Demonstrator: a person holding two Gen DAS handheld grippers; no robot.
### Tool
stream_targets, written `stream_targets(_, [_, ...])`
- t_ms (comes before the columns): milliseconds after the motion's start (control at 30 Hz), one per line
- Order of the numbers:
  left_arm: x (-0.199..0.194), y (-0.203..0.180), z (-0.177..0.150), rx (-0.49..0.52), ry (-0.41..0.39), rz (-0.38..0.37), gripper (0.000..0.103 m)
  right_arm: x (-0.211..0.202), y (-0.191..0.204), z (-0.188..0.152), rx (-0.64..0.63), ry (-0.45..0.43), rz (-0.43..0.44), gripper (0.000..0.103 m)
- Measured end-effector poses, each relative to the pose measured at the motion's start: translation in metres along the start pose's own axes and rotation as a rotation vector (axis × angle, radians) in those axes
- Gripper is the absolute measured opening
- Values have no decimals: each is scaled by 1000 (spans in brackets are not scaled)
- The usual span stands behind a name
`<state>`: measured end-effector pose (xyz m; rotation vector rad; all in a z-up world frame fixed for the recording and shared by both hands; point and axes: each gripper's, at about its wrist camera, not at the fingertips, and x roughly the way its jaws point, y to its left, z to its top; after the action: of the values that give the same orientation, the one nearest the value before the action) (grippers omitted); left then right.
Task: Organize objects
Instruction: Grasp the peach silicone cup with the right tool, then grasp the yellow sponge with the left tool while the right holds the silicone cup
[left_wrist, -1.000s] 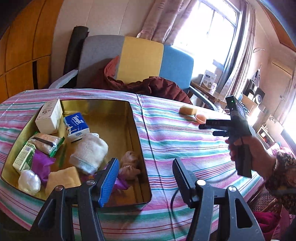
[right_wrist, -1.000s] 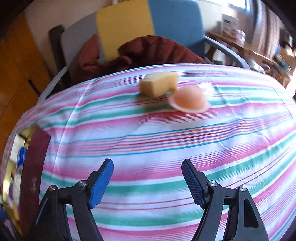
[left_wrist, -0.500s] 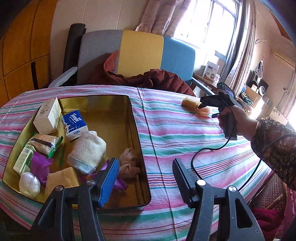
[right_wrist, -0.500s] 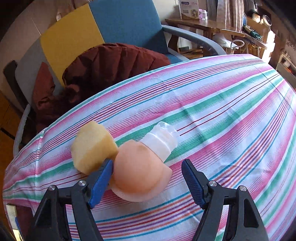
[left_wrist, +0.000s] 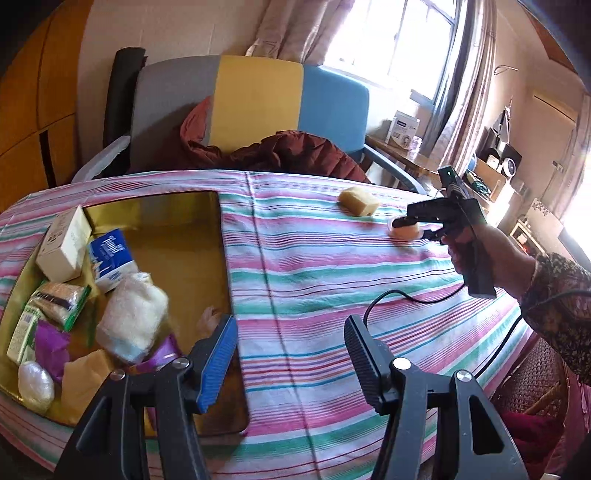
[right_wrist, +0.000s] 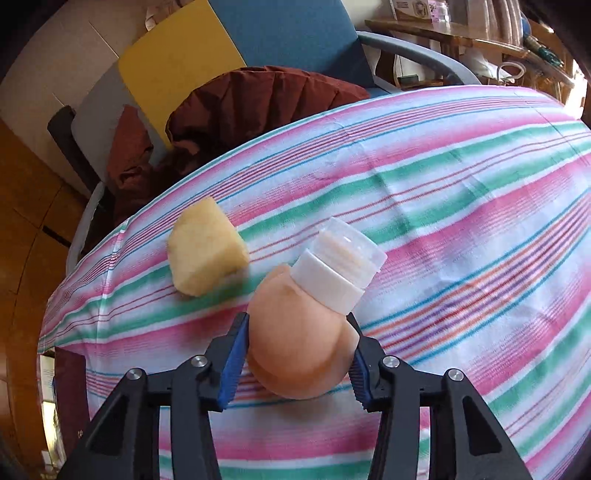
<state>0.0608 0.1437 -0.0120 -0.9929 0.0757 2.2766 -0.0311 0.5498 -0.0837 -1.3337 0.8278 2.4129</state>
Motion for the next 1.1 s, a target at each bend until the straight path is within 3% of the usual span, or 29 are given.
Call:
stream_targets(167, [25,-21,24,20,16,-48,61,-16,-24,-20,5,12,53,49])
stream_targets(300, [66,-43,53,8,78,-94,61,-18,-33,-27,13,-20,107,50])
stream_targets(433, [115,-64,83,-14,142,-126,64,-17,-25,-23,-14,-2,66,50])
stream_targets(500, [138,-73,96,-17,153,-112,70,-18,-26,-24,1,2,59,49])
stream_targets(667, [197,-92,133,-40,193,-74,71,-20,-35,-20,37,29,77,49])
stream_targets(800, [242,-111,161,-58,224,-61,76,-18,-27,-19,-18,40,39,50])
stream_targets(867, [263,-121,173,-62,233,-49,85,-18,-25,-20,-43,42,21,51])
stream_targets(1100, [315,-126,189,-139,266,36,85,-18,-34,-15,12,59,58,51])
